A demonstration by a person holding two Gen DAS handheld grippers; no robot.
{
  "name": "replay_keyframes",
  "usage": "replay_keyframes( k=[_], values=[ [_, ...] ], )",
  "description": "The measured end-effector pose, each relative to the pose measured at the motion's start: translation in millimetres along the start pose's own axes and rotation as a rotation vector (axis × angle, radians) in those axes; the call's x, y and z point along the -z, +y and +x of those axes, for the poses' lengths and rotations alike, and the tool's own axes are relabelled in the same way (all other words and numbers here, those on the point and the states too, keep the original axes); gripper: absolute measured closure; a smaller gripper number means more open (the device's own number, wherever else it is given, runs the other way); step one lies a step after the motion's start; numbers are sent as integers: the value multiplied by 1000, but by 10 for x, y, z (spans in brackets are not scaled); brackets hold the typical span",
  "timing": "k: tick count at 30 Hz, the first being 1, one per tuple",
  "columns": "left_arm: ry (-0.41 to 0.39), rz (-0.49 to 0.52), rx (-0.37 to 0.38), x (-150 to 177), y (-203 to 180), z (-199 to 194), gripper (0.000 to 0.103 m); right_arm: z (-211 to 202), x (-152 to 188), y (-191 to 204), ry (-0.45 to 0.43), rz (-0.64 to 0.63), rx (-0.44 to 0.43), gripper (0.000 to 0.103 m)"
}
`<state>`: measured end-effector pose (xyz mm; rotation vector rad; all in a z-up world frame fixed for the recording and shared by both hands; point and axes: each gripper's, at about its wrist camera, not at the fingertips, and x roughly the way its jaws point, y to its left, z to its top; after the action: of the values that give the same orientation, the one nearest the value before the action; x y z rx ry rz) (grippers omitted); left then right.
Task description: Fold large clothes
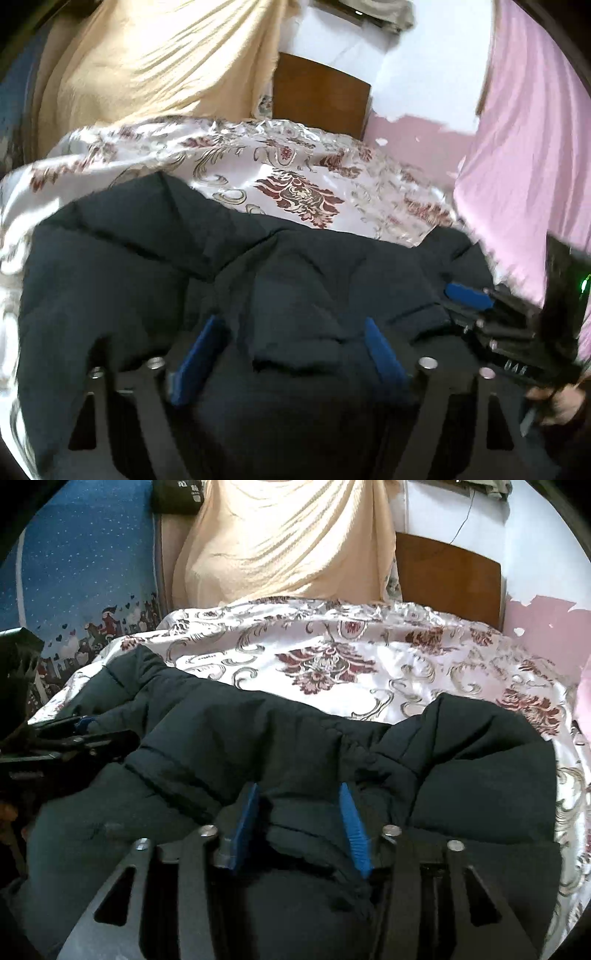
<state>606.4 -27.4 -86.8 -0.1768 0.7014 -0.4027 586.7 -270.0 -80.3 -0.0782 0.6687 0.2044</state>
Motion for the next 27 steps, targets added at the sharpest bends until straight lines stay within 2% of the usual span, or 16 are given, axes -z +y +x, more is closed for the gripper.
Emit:
replay_keyframes(
  k=[1, 2, 3, 5, 9, 11, 12, 19, 27],
  values=[
    [9, -8, -9, 3, -18, -47, 17, -72, 0, -6, -5, 4, 2, 36],
    [22, -9, -25, 14, -40, -92, 10, -160, 6, -16, -11, 10, -2, 28],
    [30, -5, -71, 28, -84, -171, 9, -234, 11, -30, -13, 17, -5, 17],
    [30, -4, -121, 51, -141, -307, 9, -396, 38, -42, 0, 32, -6, 17],
    [47, -31, -126, 119, -225, -596, 8, -774, 115, -29, -1, 42, -5, 17],
    [58, -11, -143, 183, -328, -788, 0, -985, 158, -11, -3, 52, -6, 14],
    [55, -4, -149, 209, -355, -863, 0, -1079, 180, -2, -7, 53, -4, 10],
    [6, 15, -201, 407, -575, -1623, 0, -1869, 371, 114, -51, 38, 23, 3],
    [-58, 4, -265, 608, -886, -2389, 0, -2682, 505, 124, -126, 104, 29, 2]
  ],
)
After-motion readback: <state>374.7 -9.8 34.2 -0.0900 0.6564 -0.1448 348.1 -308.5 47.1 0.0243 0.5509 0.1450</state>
